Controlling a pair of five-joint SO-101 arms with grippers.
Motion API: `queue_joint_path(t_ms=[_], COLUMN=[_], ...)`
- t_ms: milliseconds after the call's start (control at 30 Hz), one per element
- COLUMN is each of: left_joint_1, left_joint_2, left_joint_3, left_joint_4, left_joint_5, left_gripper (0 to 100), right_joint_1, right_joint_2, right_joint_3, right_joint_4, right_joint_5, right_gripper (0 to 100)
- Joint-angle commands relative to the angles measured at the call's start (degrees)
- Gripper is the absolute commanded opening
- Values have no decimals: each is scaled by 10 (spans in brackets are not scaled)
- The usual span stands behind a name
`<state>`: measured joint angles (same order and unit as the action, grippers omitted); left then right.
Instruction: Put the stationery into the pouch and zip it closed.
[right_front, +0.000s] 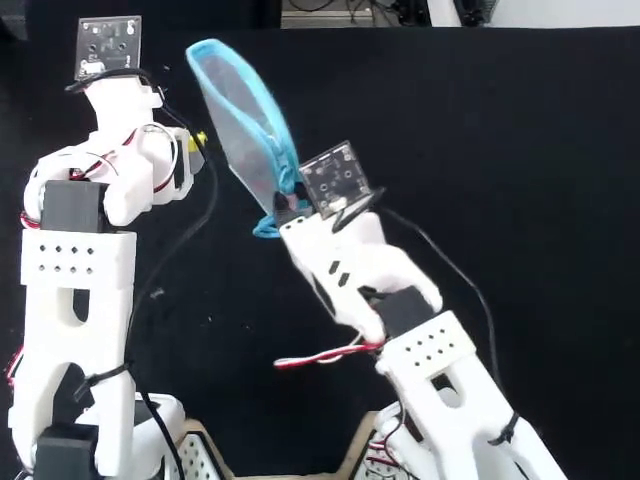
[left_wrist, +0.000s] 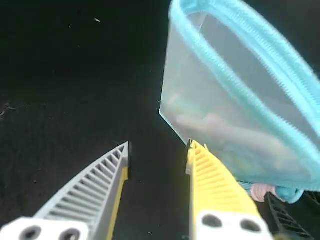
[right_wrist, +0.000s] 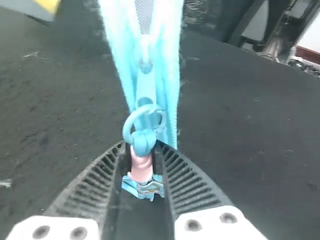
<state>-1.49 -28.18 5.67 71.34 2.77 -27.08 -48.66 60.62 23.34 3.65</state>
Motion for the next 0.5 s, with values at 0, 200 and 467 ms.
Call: queue_joint_path(t_ms=[0, 200, 467], left_joint_1=[0, 0, 0], left_joint_2=[-7, -7, -7], left_joint_3=[-36, -36, -37], left_joint_4=[1, 1, 1], left_joint_5=[4, 4, 4], left_gripper=[195, 195, 195], right_joint_1=[5, -29, -33], right_joint_2=[-43, -155, -204], right_joint_3=[-6, -6, -4], right_joint_4=[-4, 61, 93], right_joint_5=[7, 7, 7], right_gripper=[11, 11, 15])
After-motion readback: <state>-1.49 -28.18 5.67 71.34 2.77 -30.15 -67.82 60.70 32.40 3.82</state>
